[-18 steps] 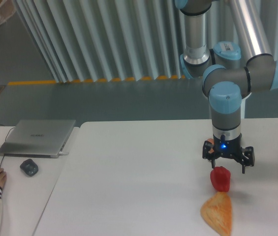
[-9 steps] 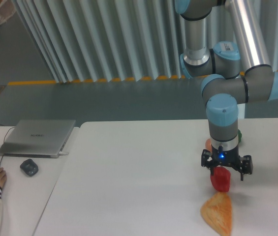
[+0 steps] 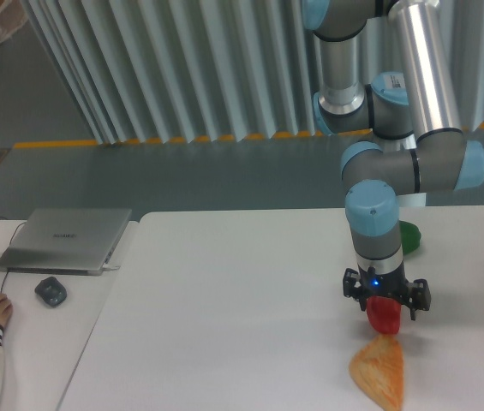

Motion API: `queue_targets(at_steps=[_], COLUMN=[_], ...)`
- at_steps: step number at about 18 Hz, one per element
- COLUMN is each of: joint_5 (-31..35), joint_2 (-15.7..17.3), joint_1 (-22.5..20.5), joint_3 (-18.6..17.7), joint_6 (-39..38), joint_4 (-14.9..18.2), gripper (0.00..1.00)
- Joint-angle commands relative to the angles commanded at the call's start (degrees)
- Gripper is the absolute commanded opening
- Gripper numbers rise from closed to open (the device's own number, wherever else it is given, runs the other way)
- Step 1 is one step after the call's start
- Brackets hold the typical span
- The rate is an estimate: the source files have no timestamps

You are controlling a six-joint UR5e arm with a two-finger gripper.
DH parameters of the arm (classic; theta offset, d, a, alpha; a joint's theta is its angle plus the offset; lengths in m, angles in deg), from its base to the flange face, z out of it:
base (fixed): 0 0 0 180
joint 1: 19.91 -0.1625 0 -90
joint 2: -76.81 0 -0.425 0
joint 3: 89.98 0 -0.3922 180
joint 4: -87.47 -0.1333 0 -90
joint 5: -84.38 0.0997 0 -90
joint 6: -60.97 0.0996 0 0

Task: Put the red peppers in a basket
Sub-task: 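Close the gripper on the red pepper, then lift the red pepper and carry it away past the green pepper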

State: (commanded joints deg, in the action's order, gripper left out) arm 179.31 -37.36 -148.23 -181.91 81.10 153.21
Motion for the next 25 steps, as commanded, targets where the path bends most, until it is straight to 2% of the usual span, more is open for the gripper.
queue_targets(at_steps=[1, 4, 11, 13, 15, 16, 18, 20, 23, 25], joint_5=[0.17, 2.71, 2.81, 2.9, 2.72, 2.72, 2.81, 2.81, 2.46, 2.2], joint_2=[0.0, -0.52, 0.79, 0.88, 1.14, 1.32, 2.11, 3.42, 5.97, 6.33], joint_1=[0.0, 0.35, -0.26, -0.61, -1.23, -1.4, -1.67, -3.24, -7.46, -8.69], joint_3=[-0.17, -0.35, 0.7, 2.01, 4.56, 4.57, 4.57, 4.57, 5.01, 5.1], joint_6=[0.0, 0.0, 1.75, 2.11, 3.07, 3.42, 4.56, 8.41, 17.29, 19.5], joint_4=[0.0, 0.0, 0.53, 2.8, 6.49, 6.68, 6.68, 7.29, 10.63, 10.9], gripper=[0.66, 0.43, 0.41, 0.39, 0.39, 0.34, 0.34, 0.34, 0.34, 0.34])
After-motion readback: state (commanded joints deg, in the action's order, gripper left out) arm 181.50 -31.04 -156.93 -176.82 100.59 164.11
